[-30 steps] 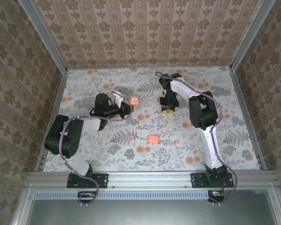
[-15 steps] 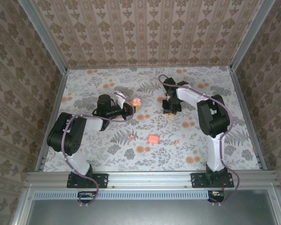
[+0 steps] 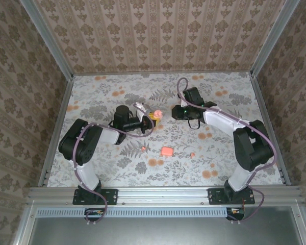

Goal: Insert wireless bluetooth earbuds into charging case

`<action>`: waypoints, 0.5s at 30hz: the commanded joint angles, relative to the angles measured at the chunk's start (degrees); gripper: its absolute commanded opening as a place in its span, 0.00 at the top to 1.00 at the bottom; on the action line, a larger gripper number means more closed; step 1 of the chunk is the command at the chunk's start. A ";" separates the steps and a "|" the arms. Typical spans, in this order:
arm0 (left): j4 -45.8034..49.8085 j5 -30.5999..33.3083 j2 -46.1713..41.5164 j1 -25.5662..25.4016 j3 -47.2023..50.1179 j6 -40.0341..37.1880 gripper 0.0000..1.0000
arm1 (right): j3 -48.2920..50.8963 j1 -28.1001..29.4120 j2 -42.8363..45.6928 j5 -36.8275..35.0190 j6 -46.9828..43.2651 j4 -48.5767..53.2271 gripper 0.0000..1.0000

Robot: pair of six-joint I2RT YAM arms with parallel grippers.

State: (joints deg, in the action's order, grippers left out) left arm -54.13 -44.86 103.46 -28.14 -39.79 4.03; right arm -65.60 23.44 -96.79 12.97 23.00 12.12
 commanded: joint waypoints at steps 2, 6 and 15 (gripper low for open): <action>-2.41 -1.63 -0.53 0.00 -0.97 -2.17 0.86 | 2.57 0.62 5.18 4.08 -3.65 -8.15 0.81; -1.82 -2.39 -0.72 -0.01 -1.01 -2.24 0.86 | 4.01 1.15 8.42 4.78 -5.67 -9.31 0.81; -4.97 -7.85 -0.22 0.06 -2.24 2.09 0.86 | 4.14 4.00 13.25 6.76 -14.02 -7.57 0.81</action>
State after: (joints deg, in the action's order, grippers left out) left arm -55.00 -48.73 103.46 -28.10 -40.40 3.90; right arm -61.04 26.52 -84.86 17.87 13.43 4.29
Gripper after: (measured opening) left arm 0.196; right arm 0.194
